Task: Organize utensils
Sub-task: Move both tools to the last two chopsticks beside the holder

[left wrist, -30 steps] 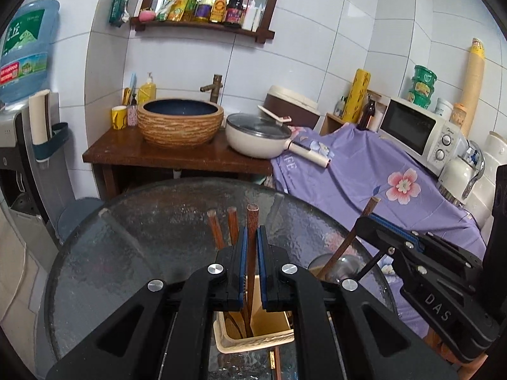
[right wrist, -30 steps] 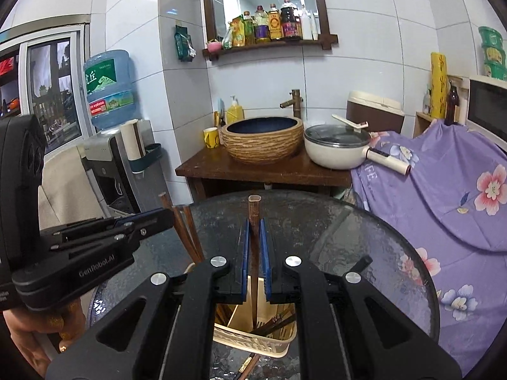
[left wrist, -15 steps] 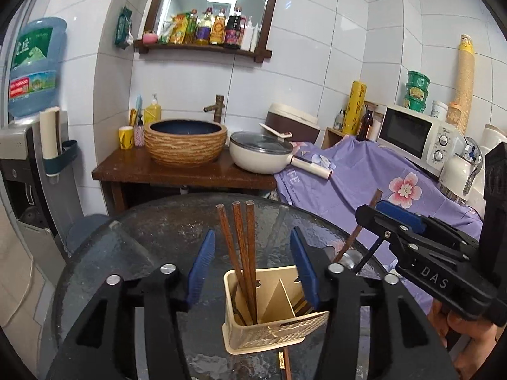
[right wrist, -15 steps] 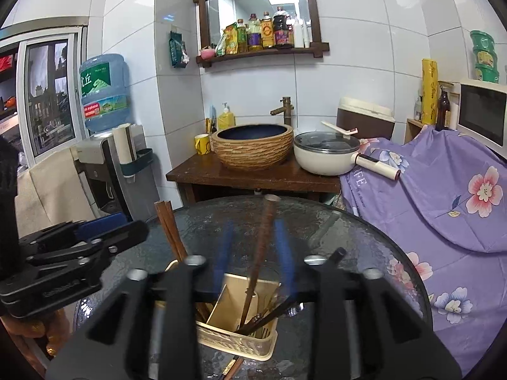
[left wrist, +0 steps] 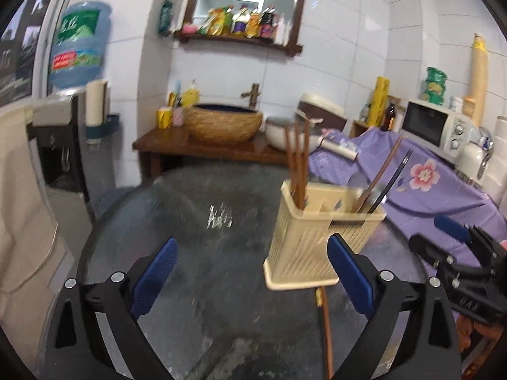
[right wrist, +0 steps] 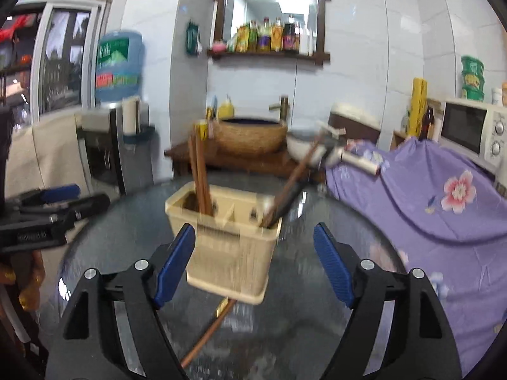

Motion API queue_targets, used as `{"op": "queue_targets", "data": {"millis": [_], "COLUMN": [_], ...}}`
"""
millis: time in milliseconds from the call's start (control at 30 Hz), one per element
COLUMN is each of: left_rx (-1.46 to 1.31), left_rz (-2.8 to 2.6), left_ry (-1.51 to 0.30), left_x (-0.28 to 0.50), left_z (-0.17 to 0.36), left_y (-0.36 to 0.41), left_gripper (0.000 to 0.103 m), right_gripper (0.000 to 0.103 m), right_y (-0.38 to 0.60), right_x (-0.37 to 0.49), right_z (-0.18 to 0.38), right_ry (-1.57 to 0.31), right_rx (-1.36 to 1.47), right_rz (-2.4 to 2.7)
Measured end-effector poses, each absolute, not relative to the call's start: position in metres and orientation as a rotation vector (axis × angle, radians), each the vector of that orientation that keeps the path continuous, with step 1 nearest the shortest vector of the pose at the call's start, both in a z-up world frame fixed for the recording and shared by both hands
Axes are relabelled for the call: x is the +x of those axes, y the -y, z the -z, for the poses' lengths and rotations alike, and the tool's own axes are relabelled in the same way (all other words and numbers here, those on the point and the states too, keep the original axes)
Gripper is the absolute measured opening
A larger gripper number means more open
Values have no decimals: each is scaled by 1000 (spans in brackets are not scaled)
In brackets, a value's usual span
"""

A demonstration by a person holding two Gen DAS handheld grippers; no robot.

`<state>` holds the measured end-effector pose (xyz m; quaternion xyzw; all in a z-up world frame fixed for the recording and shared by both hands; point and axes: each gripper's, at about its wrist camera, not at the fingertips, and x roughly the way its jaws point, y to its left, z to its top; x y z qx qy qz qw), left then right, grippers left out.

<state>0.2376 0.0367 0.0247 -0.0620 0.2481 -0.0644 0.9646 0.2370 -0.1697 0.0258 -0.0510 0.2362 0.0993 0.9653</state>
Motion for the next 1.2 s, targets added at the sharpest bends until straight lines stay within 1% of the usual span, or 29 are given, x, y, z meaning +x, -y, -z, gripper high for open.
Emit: {"op": "queue_targets", "data": {"millis": [133,200,333,533,867,967,1100,1133,1200], "left_rx": [-131,-98,-92,-84,-91,-87,-73,-66,-54], "left_rz": [90,68,63,53,46,63,106,112,123], "left_ry": [-618,-652,-693,-695,-691,-694,-725,-728,-735], "left_x": [234,233,228,220,216,218,221,221,220], "left_z": [23,38,57,63,62,63,67,68,70], "left_y": [-37,-34,-34,-37,-42,-40,-27,-23,-18], "left_gripper": [94,94,94,93,93,92,80,79,78], "right_gripper": [77,77,77,75,75,66,59,58,51], "right_y": [158,156,150,141,146,158,163,164,165], "right_x": [242,243,241,240,245,247,259,263,272], "right_z": [42,64,90,113,112,111,109,109,108], "right_ry": [-698,-762,-827,-884,-918,-927,-925,-926,-933], "right_rx": [-80,-42,-13,-40,-106,-80,-80,-71,-48], "right_rz": [-187,-185,-163,-122,-92,-81,-84,-88,-116]}}
